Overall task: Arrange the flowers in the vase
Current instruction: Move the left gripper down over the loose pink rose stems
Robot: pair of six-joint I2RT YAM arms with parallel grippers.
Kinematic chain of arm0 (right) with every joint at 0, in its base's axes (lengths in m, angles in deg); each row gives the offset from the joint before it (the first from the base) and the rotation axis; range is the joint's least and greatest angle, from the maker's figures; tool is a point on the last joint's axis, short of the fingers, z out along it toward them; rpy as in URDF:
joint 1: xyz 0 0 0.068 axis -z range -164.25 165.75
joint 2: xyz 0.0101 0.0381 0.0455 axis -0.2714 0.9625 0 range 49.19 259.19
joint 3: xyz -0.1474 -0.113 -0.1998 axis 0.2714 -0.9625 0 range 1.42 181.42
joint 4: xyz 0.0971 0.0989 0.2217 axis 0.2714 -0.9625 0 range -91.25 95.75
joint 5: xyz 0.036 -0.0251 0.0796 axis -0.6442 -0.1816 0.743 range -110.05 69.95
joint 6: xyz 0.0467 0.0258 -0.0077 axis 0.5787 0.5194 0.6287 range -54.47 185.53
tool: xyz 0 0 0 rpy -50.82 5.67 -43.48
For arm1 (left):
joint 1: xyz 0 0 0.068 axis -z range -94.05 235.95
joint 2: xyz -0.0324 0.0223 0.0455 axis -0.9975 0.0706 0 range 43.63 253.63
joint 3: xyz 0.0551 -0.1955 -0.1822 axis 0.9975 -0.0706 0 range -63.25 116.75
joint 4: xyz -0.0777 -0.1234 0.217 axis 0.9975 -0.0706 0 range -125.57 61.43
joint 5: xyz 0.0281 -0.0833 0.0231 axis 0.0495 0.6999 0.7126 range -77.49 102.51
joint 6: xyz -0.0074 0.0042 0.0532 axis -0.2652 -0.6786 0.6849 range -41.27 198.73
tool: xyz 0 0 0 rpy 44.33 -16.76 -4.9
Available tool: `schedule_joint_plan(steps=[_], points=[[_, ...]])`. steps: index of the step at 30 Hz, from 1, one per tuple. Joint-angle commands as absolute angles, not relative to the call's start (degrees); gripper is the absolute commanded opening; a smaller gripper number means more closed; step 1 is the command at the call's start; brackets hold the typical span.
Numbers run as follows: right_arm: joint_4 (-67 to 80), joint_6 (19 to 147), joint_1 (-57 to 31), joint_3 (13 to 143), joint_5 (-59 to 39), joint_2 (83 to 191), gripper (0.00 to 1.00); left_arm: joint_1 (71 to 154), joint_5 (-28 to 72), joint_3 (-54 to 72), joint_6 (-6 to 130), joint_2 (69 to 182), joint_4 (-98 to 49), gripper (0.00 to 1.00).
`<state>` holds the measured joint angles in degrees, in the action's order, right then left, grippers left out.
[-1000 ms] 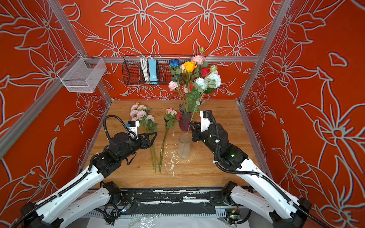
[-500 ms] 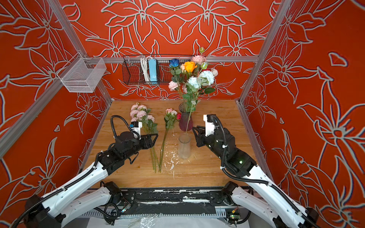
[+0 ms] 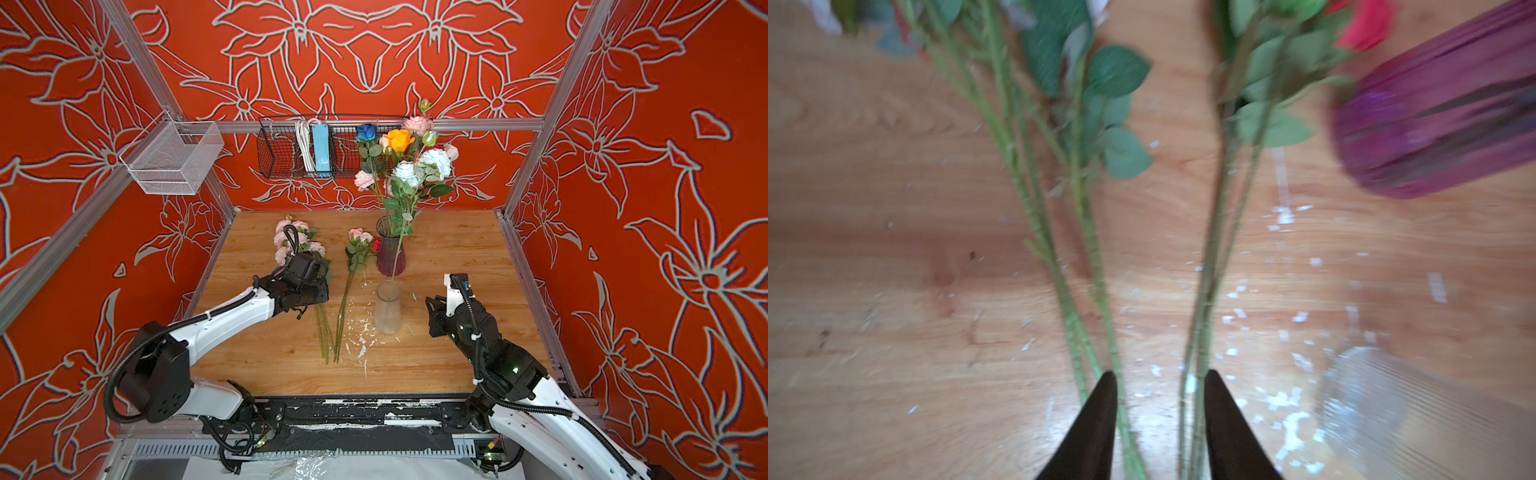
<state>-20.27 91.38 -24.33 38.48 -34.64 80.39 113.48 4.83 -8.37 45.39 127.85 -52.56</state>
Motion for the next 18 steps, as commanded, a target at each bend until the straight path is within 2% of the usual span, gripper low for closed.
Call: schedule_joint_plan(steps=[1, 8, 13, 18], points=[[-20.1, 92.9, -24.0, 37.2, -36.1, 80.2, 0.29, 113.0, 5.0, -6.5, 45.5, 132.0, -56.5, 0.38], [-18.7, 92.6, -23.9, 36.4, -35.9, 81.2, 0.29, 113.0, 6.9, -4.7, 47.4, 140.6, -55.8, 0.36], [-19.2, 92.4, -23.9, 36.2, -35.9, 80.9, 0.29, 113.0, 7.7, -3.4, 48.3, 142.2, -55.6, 0.16], [-19.4, 91.9, -23.9, 36.8, -36.1, 80.9, 0.29, 113.1, 9.4, -0.9, 49.1, 140.3, -57.8, 0.00]])
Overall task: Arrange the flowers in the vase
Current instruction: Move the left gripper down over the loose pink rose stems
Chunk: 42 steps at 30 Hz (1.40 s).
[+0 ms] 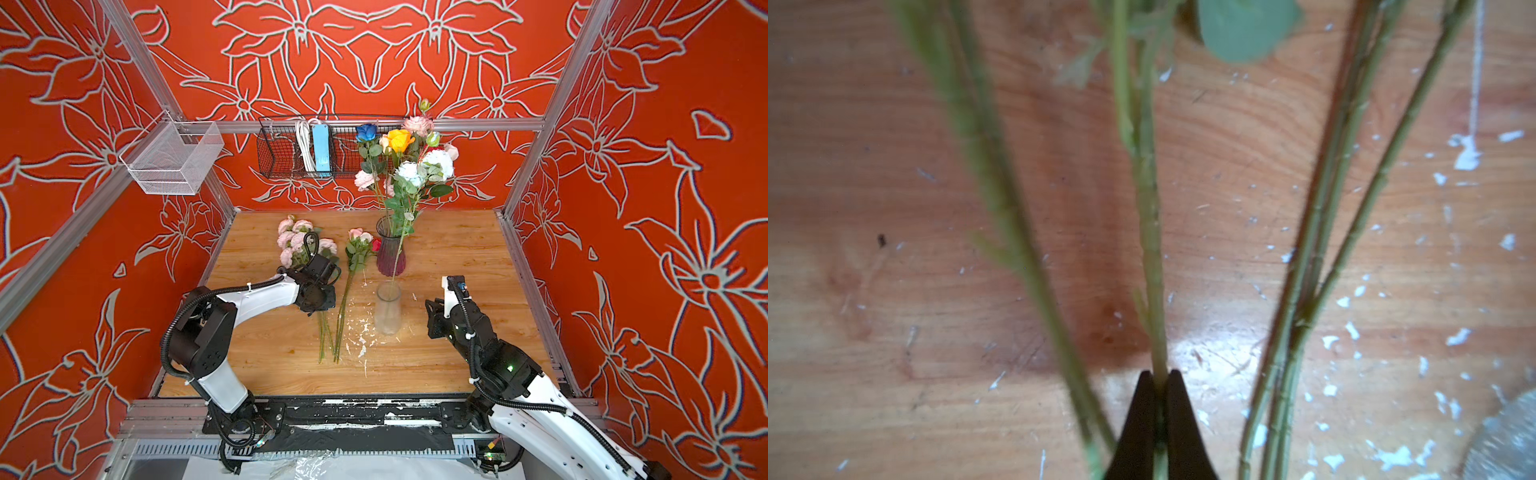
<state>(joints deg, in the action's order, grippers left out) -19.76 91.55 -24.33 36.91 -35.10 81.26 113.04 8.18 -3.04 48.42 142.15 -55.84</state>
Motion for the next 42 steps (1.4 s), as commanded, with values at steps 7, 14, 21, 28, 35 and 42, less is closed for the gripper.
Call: schedule_joint_plan(steps=[7, 14, 21, 28, 35, 42], points=[[-18.2, 91.4, -23.8, 37.4, -36.5, 81.9, 0.29, 114.0, 10.8, -1.8, 48.5, 128.2, -59.1, 0.00], [-16.7, 90.8, -23.8, 38.7, -35.2, 84.5, 0.29, 114.0, 13.3, -10.7, 47.3, 113.0, -53.4, 0.00], [-15.0, 90.9, -23.8, 39.7, -33.9, 87.2, 0.28, 113.5, 18.9, -20.4, 47.1, 104.4, -43.3, 0.02], [-15.5, 91.4, -23.8, 40.7, -33.3, 87.7, 0.28, 113.5, 23.4, -20.2, 50.5, 100.7, -39.8, 0.01], [-15.3, 91.5, -23.8, 41.5, -33.4, 88.3, 0.28, 112.8, 27.7, -18.4, 52.0, 98.3, -39.9, 0.13], [-15.3, 91.7, -23.8, 41.5, -32.5, 88.6, 0.28, 112.8, 28.9, -20.6, 52.2, 96.0, -36.1, 0.05]])
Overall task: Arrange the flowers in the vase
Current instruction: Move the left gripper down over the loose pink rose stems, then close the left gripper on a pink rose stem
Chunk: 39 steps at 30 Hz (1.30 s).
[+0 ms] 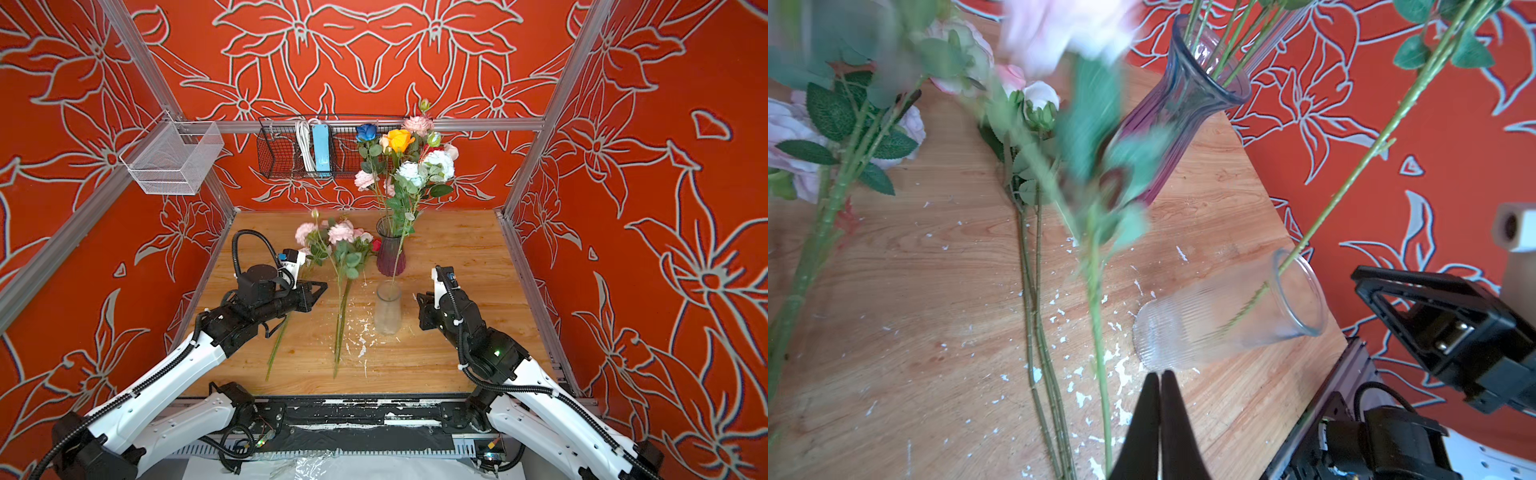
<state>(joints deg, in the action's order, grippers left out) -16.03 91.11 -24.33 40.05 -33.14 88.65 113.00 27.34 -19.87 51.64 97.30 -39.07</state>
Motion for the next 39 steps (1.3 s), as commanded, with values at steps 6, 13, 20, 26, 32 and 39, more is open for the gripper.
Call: schedule_joint_plan(steps=[6, 13, 20, 26, 32, 39], points=[[-15.6, 91.5, -23.8, 42.4, -31.8, 88.5, 0.28, 112.8, 24.0, -19.4, 49.6, 99.7, -40.5, 0.19], [-14.8, 92.5, -23.8, 40.6, -31.5, 88.2, 0.28, 120.3, 17.8, -18.6, 39.7, 114.4, -44.7, 0.48], [-15.4, 92.7, -23.8, 39.0, -31.8, 86.8, 0.29, 131.4, 9.5, -16.9, 29.4, 123.3, -49.1, 0.54], [-15.8, 92.3, -23.7, 38.4, -32.2, 85.9, 0.29, 134.0, 10.3, -13.5, 27.0, 134.2, -48.8, 0.47], [-17.2, 92.3, -23.7, 37.9, -32.9, 83.5, 0.29, 136.3, 6.3, -10.1, 26.5, 139.5, -53.1, 0.29], [-18.9, 91.5, -23.6, 38.5, -34.0, 82.1, 0.29, 136.5, 3.2, -9.8, 27.3, 134.5, -55.6, 0.00]])
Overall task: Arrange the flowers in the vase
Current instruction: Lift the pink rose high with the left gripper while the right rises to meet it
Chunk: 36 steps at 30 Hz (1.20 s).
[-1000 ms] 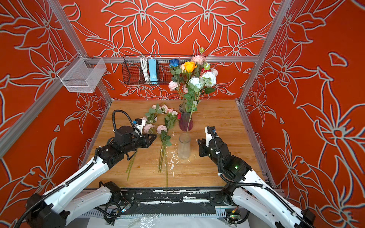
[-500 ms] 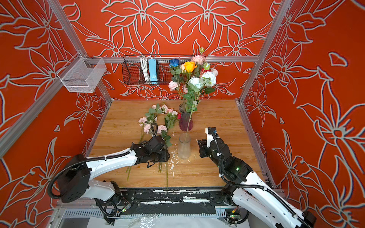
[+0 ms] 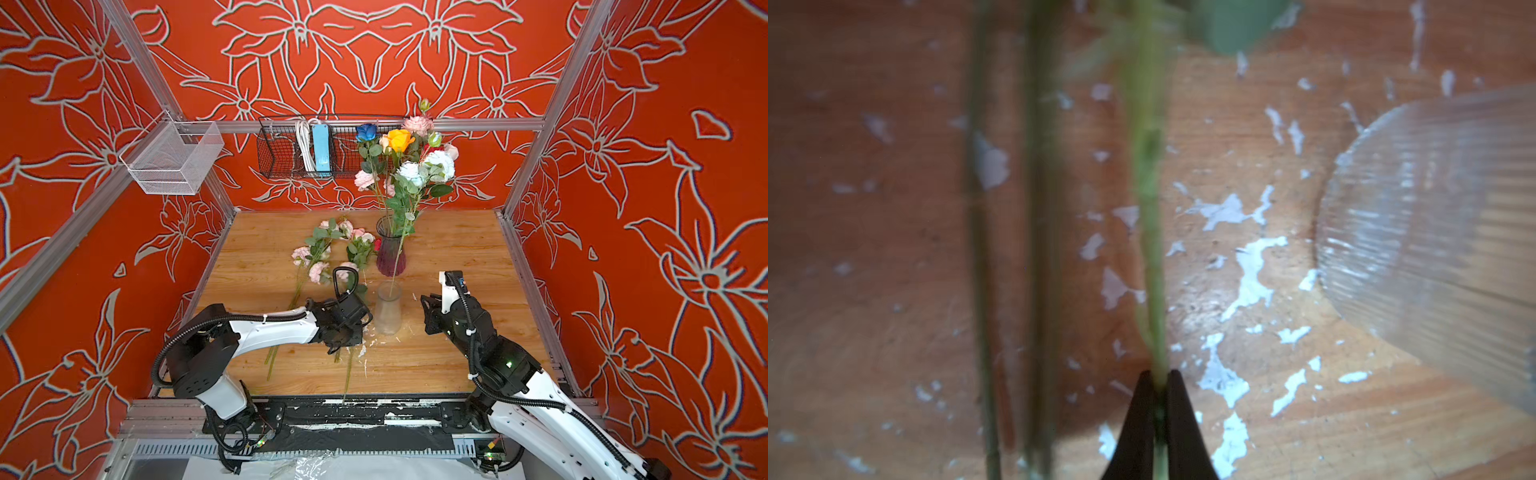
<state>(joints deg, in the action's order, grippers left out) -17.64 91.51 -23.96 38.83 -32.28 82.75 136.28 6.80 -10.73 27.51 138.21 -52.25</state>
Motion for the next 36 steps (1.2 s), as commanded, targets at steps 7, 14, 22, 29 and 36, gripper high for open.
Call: schedule_joint_plan(steps=[7, 14, 22, 29, 36], points=[[-18.3, 90.7, -23.6, 39.7, -34.0, 82.8, 0.29, 136.5, -1.2, -9.0, 32.0, 119.4, -56.9, 0.00], [-17.8, 89.5, -23.6, 43.0, -31.6, 84.6, 0.29, 136.5, -2.1, -12.9, 40.0, 102.0, -51.2, 0.00], [-9.8, 87.3, -23.6, 47.7, -14.5, 85.1, 0.54, 136.9, 4.2, -11.5, 60.0, 95.7, -36.9, 0.00], [-3.1, 89.7, -23.6, 53.0, -2.5, 86.6, 0.66, 140.0, 9.3, -1.8, 68.7, 104.8, -31.2, 0.00], [2.1, 90.7, -23.6, 56.6, 0.2, 92.0, 0.66, 143.7, 12.8, 2.3, 70.7, 110.9, -26.6, 0.00]])
